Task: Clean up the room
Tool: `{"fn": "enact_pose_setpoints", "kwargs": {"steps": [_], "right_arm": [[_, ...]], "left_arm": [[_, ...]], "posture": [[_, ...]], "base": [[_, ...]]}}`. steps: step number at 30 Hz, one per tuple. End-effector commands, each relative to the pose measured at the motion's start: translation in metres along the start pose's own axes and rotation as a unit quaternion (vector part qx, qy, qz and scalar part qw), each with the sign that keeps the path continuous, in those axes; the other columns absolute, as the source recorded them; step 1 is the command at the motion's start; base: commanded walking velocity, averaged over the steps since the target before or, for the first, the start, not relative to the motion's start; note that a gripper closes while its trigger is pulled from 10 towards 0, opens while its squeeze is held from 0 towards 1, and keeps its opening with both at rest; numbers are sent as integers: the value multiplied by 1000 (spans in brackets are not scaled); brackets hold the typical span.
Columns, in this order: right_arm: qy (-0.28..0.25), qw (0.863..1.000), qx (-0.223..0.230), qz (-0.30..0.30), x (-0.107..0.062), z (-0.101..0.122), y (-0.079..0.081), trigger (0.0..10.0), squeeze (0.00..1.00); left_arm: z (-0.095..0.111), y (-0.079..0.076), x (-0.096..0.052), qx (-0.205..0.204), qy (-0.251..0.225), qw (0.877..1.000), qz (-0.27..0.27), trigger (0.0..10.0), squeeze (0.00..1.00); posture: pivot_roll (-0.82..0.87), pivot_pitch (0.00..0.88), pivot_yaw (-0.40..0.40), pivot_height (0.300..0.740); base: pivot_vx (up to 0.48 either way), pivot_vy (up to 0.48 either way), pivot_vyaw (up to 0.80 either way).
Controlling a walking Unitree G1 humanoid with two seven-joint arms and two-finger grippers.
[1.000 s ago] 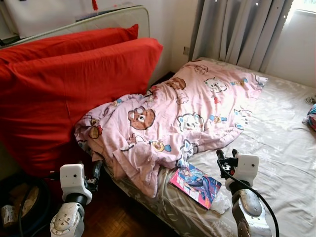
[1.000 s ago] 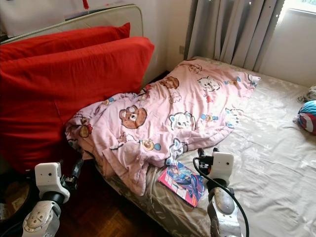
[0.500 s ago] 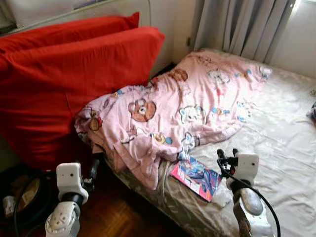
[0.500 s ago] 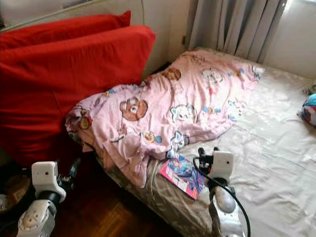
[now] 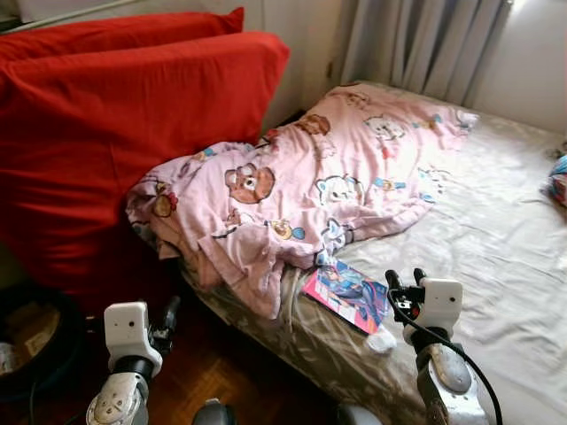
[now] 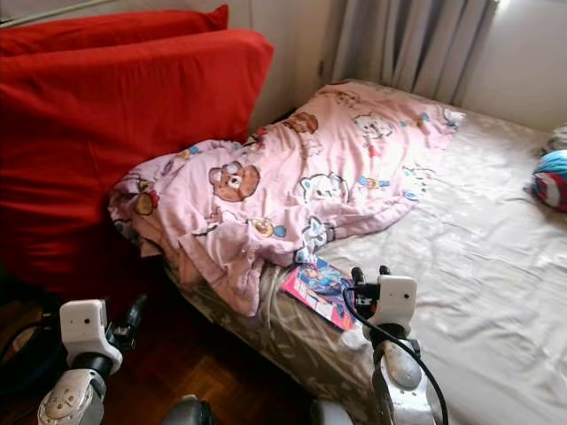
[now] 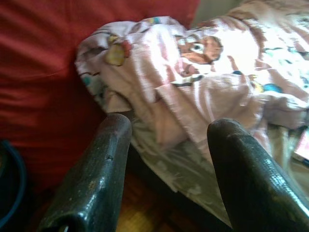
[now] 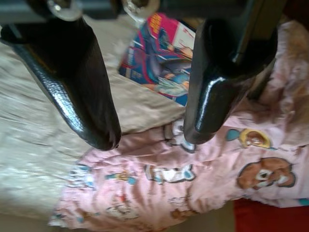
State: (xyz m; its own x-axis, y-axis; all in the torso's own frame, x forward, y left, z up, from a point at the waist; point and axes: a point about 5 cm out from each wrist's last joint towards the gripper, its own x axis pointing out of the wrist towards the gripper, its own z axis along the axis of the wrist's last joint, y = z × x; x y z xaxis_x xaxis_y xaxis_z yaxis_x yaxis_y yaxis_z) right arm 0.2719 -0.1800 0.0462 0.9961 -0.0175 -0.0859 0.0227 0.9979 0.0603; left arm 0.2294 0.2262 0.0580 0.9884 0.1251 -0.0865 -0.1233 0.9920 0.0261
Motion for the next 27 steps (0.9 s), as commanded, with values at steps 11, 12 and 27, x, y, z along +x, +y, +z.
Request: {"fn": "enact_pose_setpoints", "kwargs": {"steps": [11, 12, 27], "right_arm": [[-1, 1000, -4, 15, 9, 7, 2, 10000, 0], [0, 1000, -4, 15, 9, 7, 2, 10000, 0], [5, 1000, -3, 16, 7, 4, 5, 10000, 0]], "left_arm": [[10, 0, 3, 1, -20, 1000, -2, 10000, 0], [10, 0, 4, 0, -20, 1000, -2, 10000, 0], [9, -3, 4, 3, -13, 1000, -18, 10000, 0]], "posture": [[15, 85, -31, 647], [15, 89, -31, 647], [9, 89, -16, 618]], "base": [[0, 0, 0], [0, 0, 0], [0, 0, 0]]}}
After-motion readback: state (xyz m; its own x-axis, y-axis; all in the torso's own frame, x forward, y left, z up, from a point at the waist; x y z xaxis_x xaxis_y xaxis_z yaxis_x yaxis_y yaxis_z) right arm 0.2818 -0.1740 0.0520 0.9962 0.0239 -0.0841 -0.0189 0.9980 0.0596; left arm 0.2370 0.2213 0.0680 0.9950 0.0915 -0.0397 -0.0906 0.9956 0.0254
